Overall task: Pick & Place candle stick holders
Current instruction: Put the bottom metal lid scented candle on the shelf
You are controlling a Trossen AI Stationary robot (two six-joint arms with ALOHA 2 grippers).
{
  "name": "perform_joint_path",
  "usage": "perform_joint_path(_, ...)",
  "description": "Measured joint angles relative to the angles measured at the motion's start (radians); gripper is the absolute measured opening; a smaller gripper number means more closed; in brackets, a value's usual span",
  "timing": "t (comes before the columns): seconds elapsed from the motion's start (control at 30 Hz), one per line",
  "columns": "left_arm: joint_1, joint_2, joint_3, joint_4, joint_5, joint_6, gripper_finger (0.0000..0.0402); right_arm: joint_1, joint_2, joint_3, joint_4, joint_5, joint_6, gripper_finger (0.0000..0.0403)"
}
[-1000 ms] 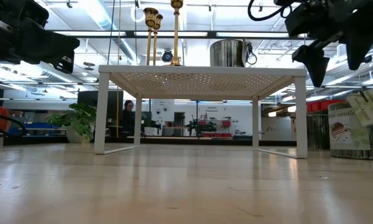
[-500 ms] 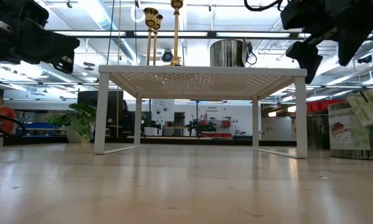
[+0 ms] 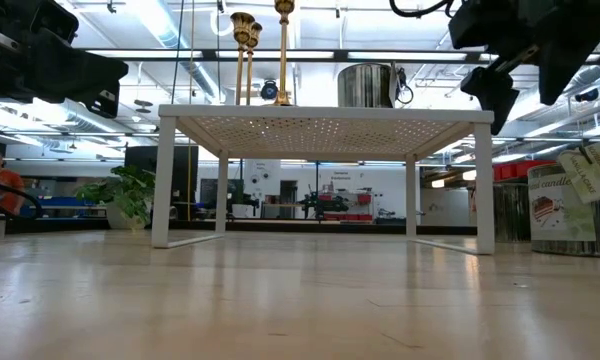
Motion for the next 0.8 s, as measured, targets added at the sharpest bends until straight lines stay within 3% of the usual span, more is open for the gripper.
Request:
perform_joint_path(0.4,0.000,0.000,0.000,0.000,0.000,0.000,0.0019,0.010,-0.001,-0.001,-0.060,0.012,0.001,0.0399)
perform_joint_path(0.8,0.000,0.000,0.000,0.000,0.000,0.000,0.0019,0.061,-0.068,-0.135,-0.069,0.026,0.035,0.0400)
